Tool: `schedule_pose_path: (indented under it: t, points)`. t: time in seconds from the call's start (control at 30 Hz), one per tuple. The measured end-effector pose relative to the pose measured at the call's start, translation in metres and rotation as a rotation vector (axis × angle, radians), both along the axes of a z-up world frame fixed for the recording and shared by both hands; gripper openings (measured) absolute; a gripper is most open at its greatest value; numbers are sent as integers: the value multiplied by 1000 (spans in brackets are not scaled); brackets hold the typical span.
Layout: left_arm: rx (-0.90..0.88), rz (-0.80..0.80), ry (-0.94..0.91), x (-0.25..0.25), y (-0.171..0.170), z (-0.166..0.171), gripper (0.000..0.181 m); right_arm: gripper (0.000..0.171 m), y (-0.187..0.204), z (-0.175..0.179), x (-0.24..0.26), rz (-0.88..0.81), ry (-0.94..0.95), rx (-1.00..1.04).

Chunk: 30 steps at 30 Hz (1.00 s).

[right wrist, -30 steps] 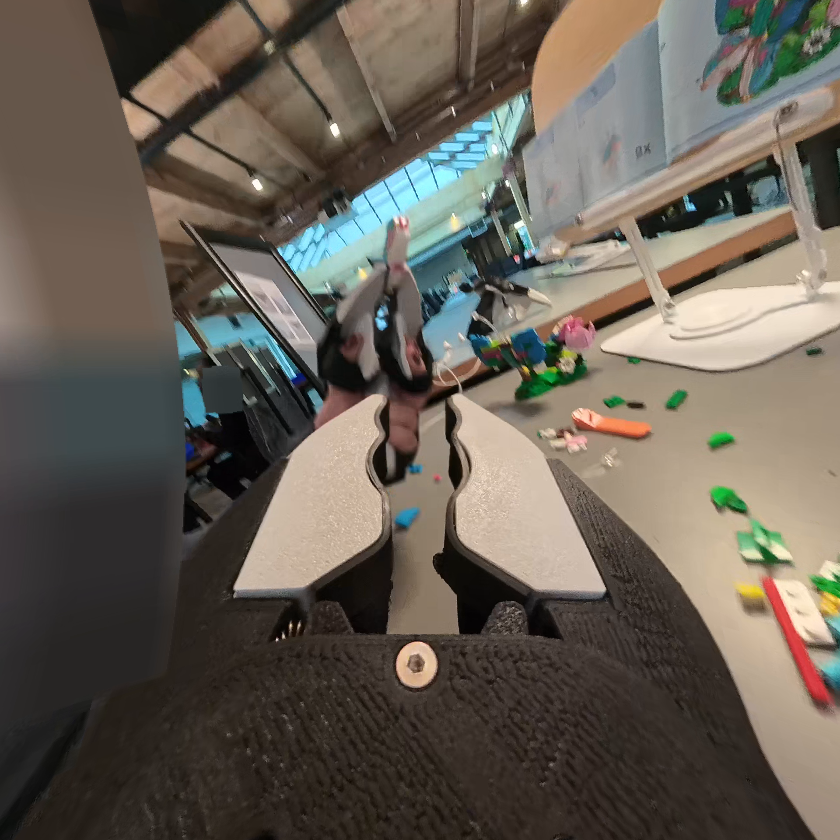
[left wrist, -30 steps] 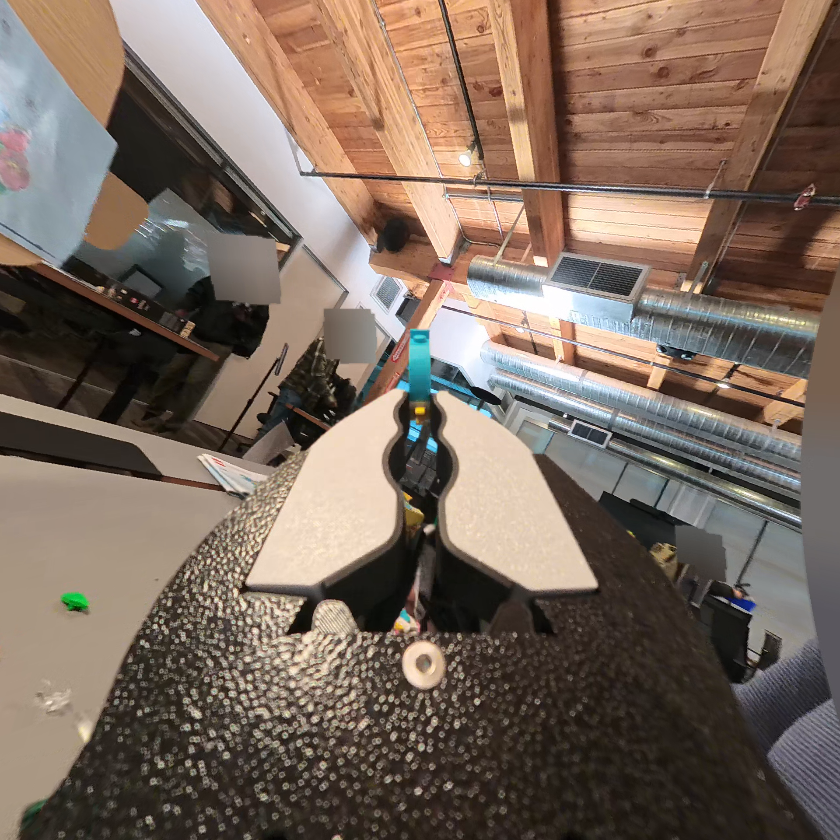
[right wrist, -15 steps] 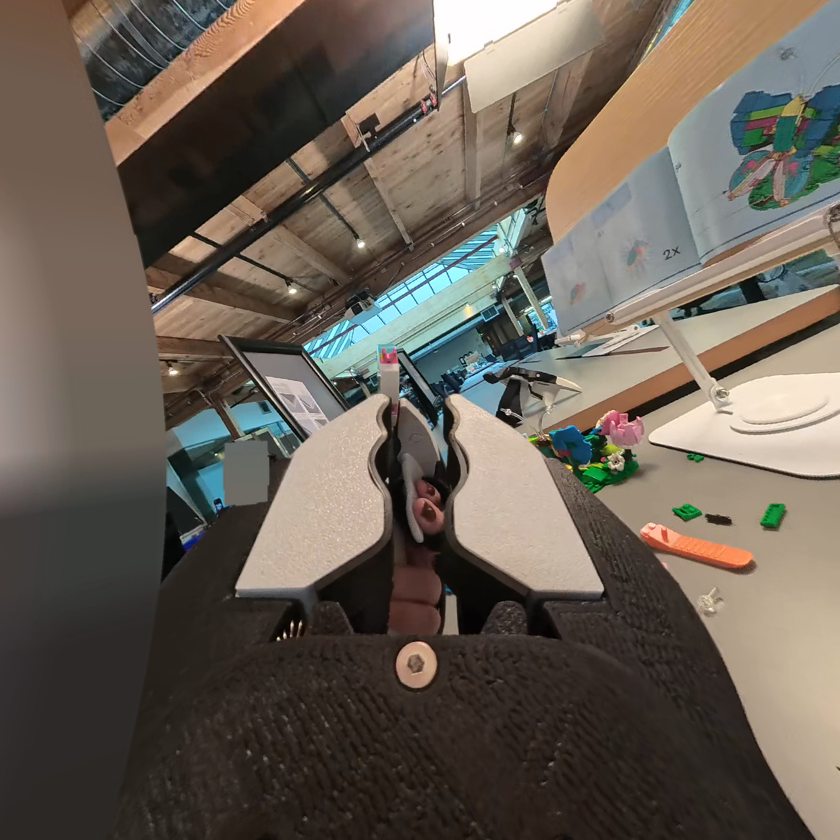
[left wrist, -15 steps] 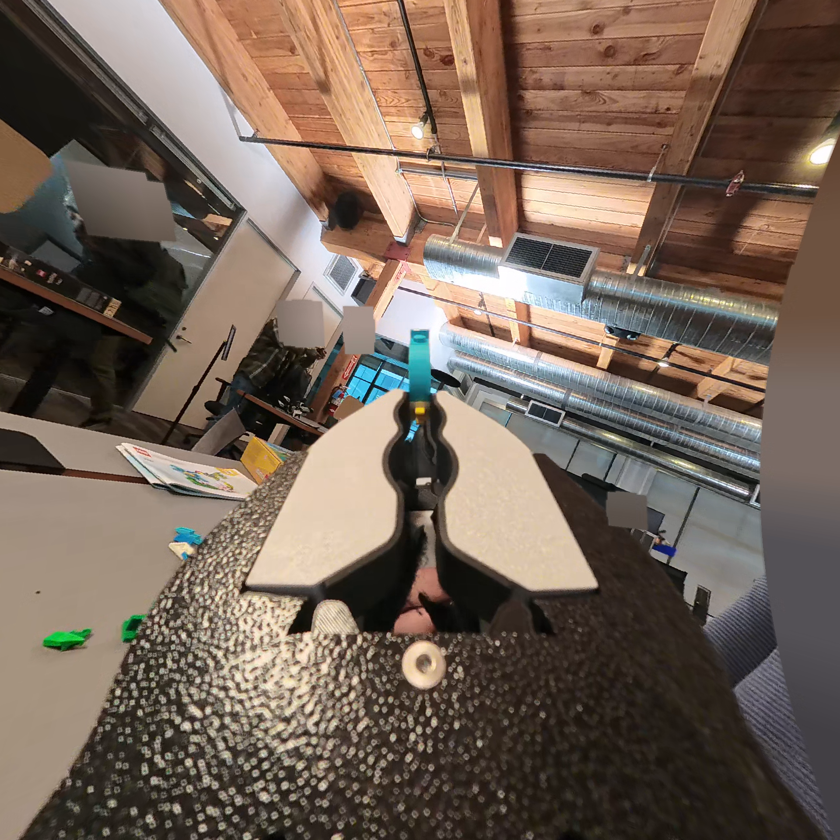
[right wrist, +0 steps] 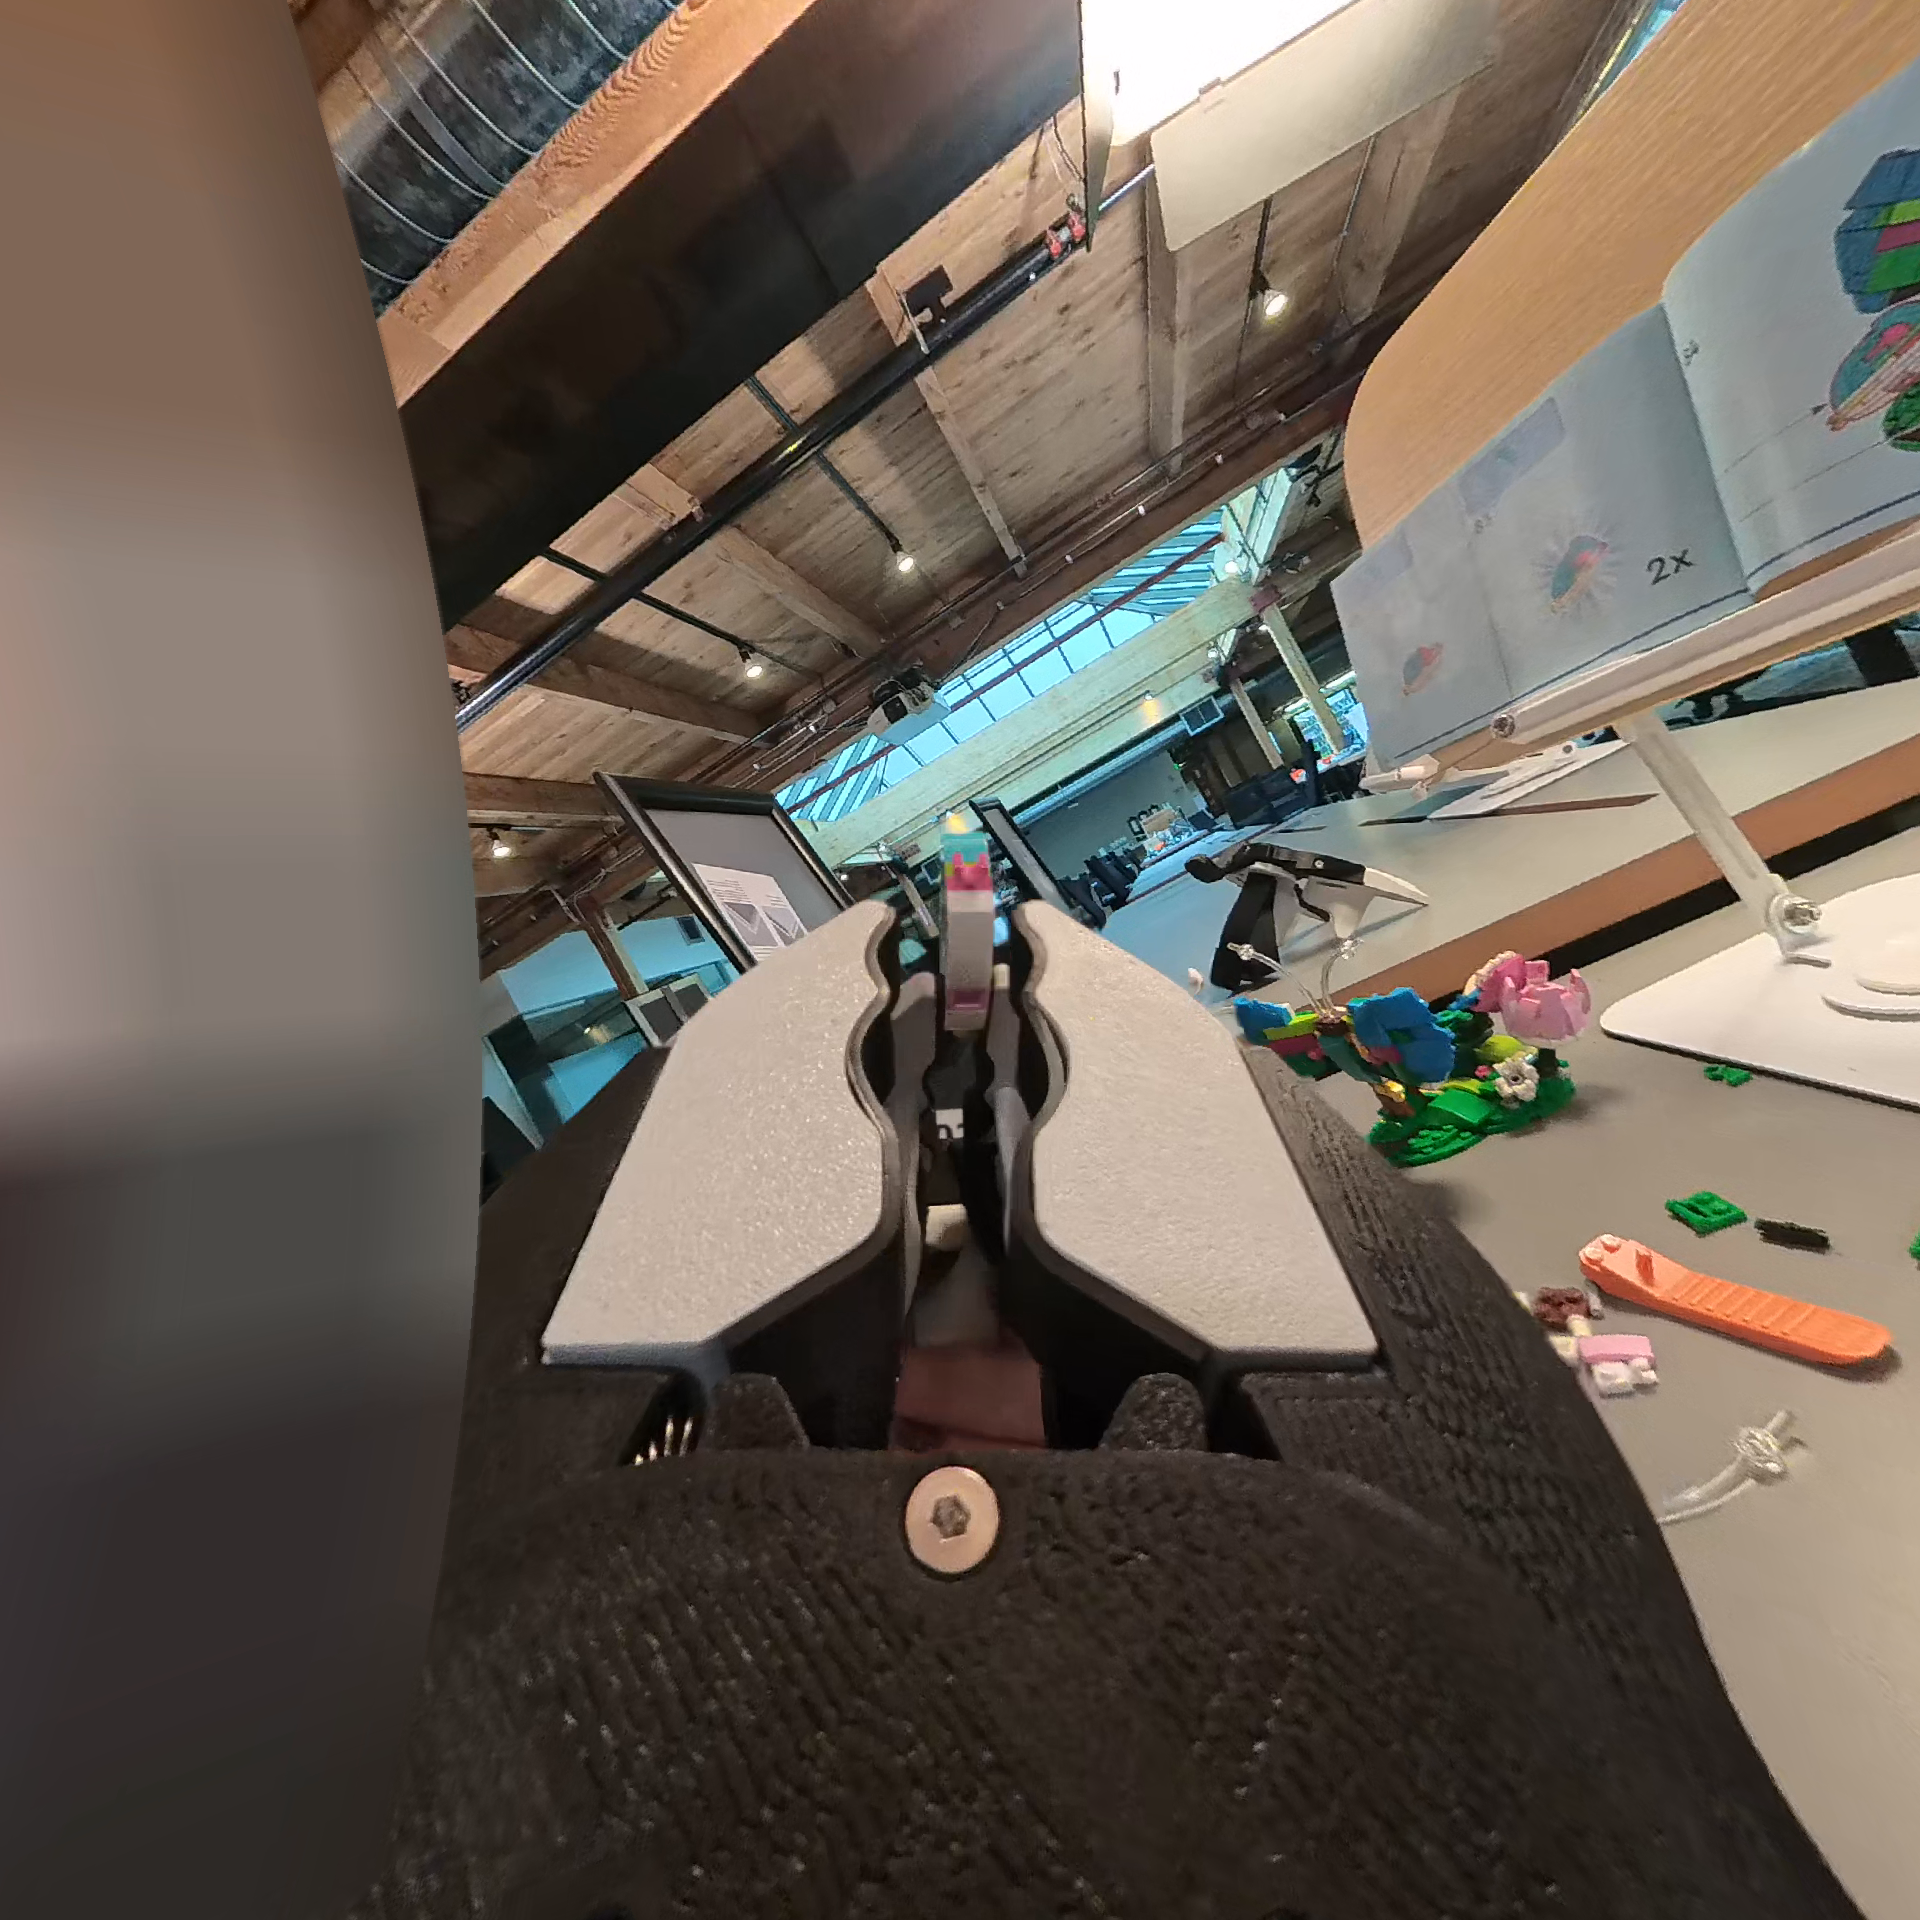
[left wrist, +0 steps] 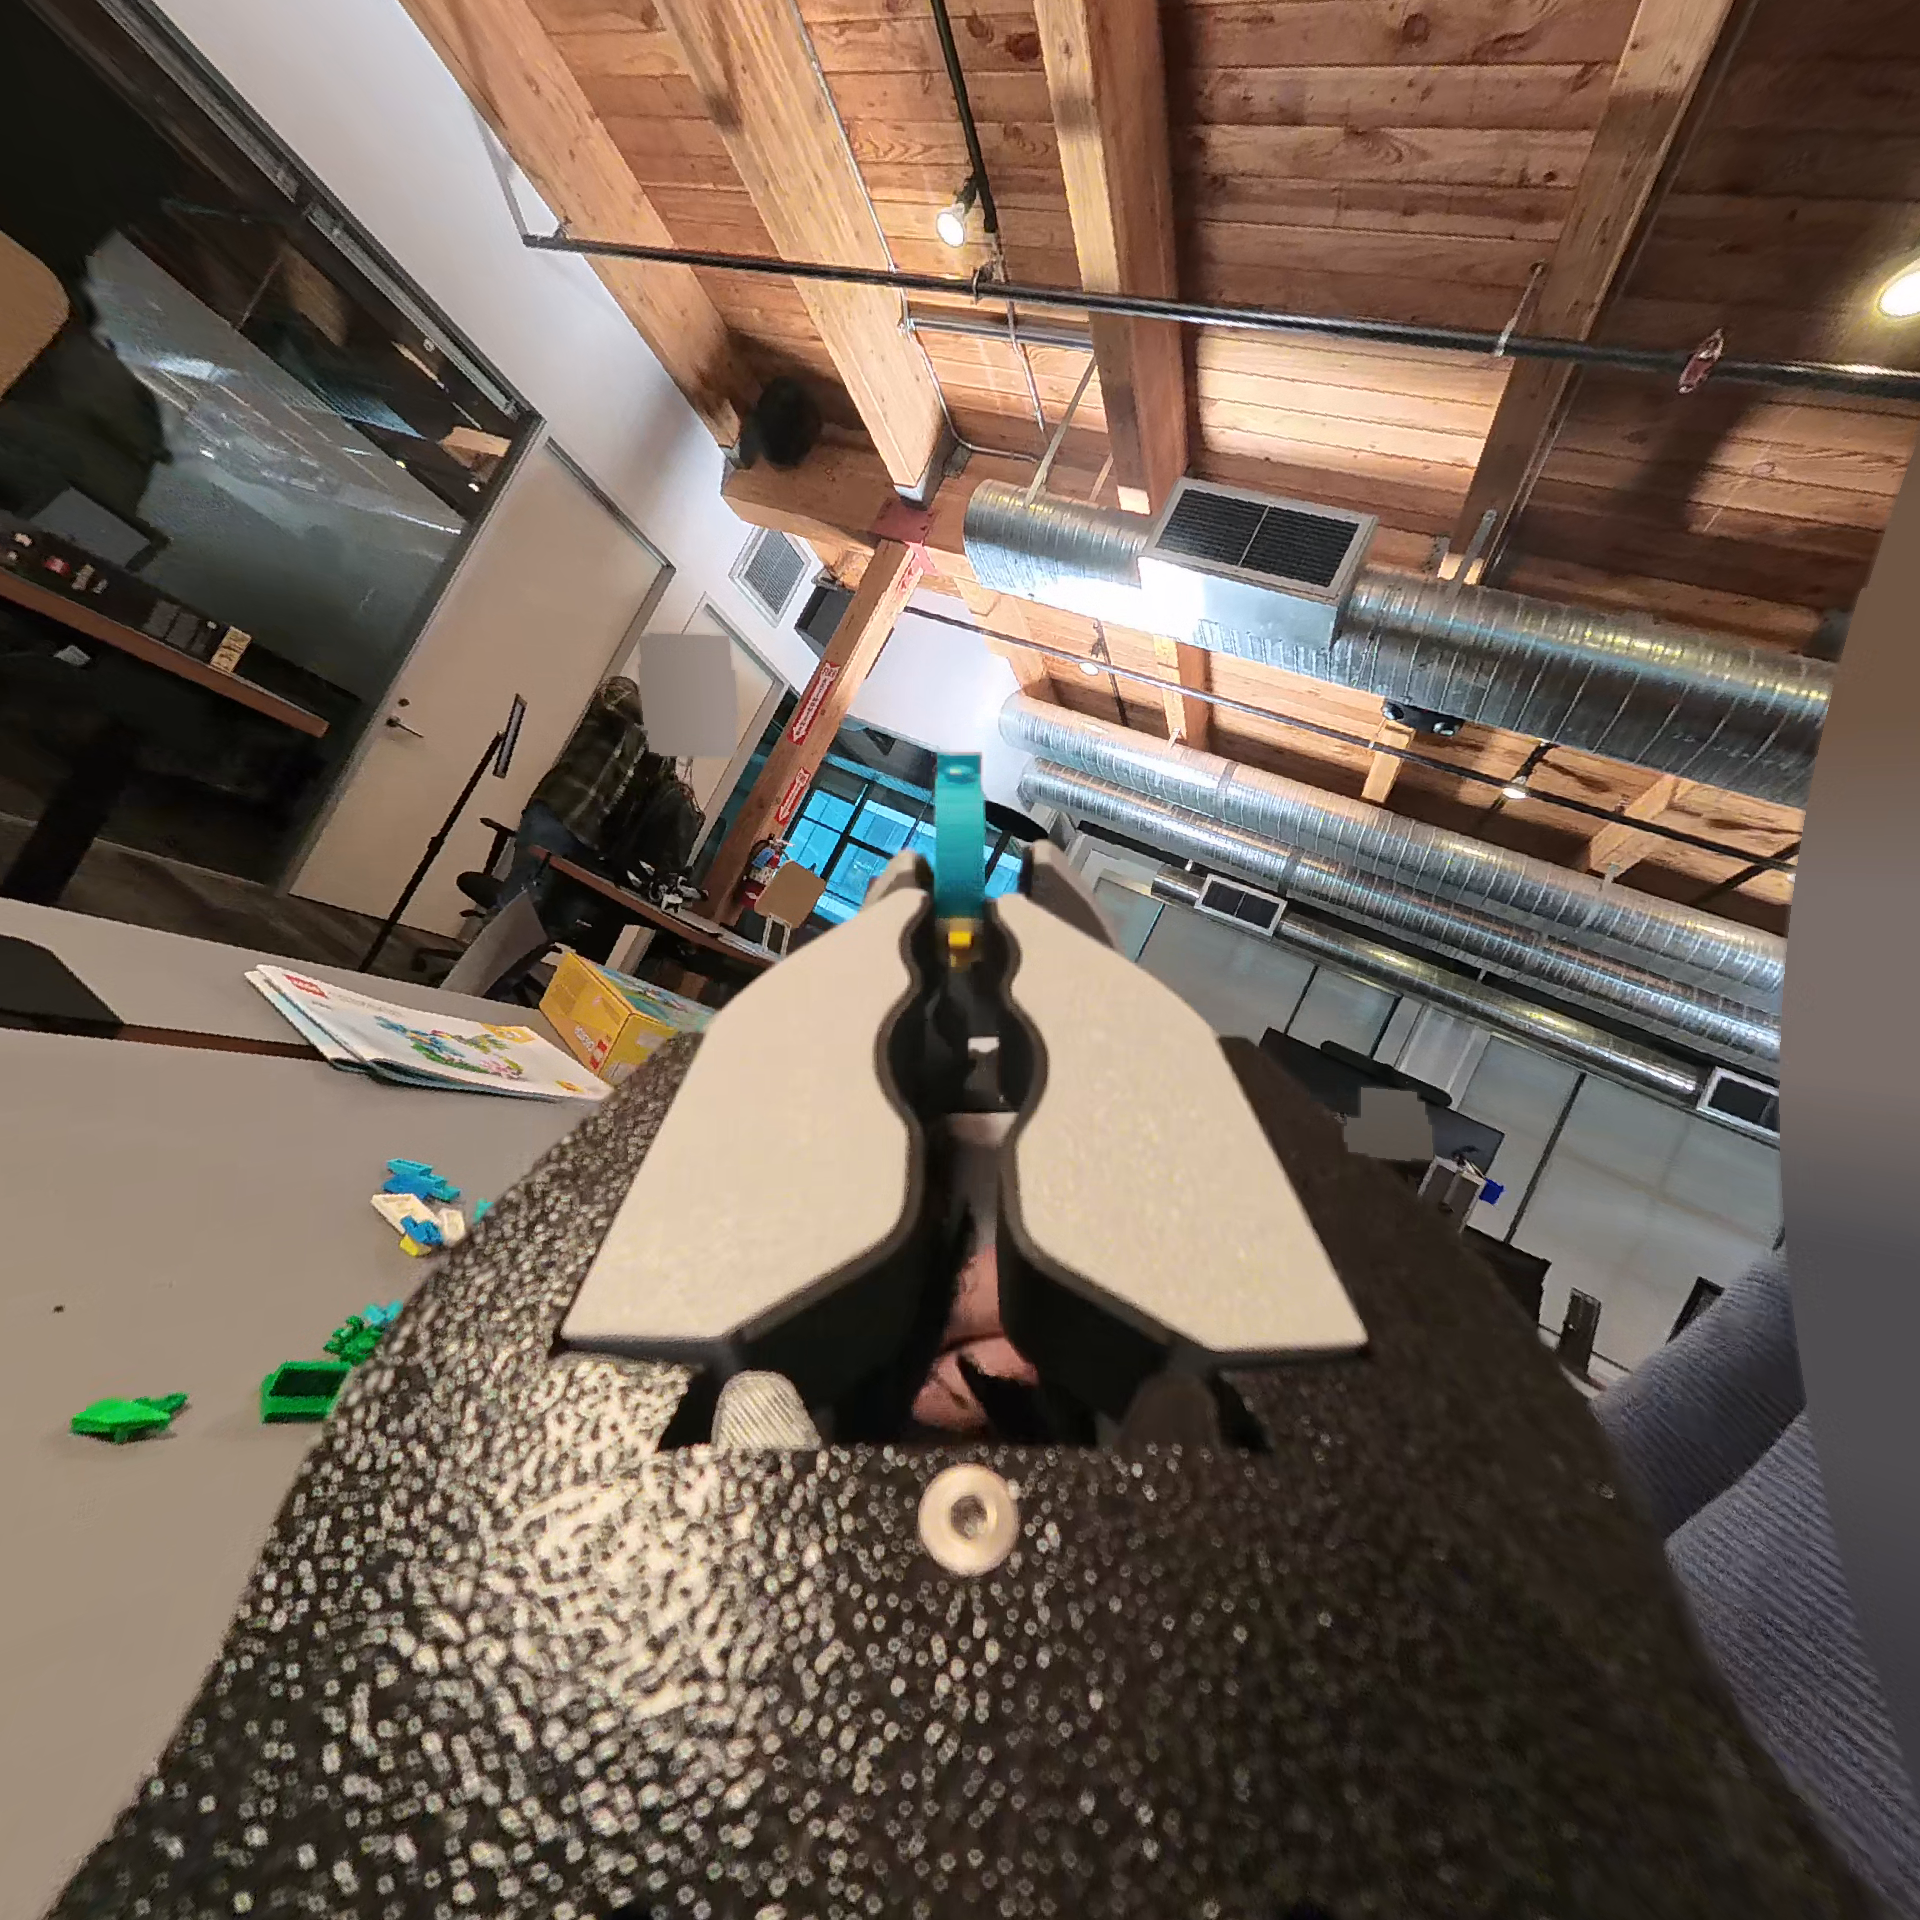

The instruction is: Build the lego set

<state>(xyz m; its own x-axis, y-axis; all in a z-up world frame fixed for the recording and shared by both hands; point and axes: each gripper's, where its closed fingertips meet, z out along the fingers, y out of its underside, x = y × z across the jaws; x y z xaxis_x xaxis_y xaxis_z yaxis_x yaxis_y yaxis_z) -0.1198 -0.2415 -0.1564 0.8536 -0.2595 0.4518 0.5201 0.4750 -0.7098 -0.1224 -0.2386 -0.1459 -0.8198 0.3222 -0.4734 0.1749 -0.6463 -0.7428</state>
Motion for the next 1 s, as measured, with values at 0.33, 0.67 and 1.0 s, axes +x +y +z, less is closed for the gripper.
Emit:
schedule_pose_path:
  t: [0.33, 0.67, 1.0]
  points:
    - [-158, 148, 119, -1, -9, -21, 27, 6, -2, -15, -2, -10, -32, 111]
    - [-243, -5, 123, 14, -19, -38, 24, 6, -18, -41, 8, 113, -70, 244]
    - [-237, -96, 45, 17, -15, -46, 8, 7, -16, -46, 12, 124, -96, 246]
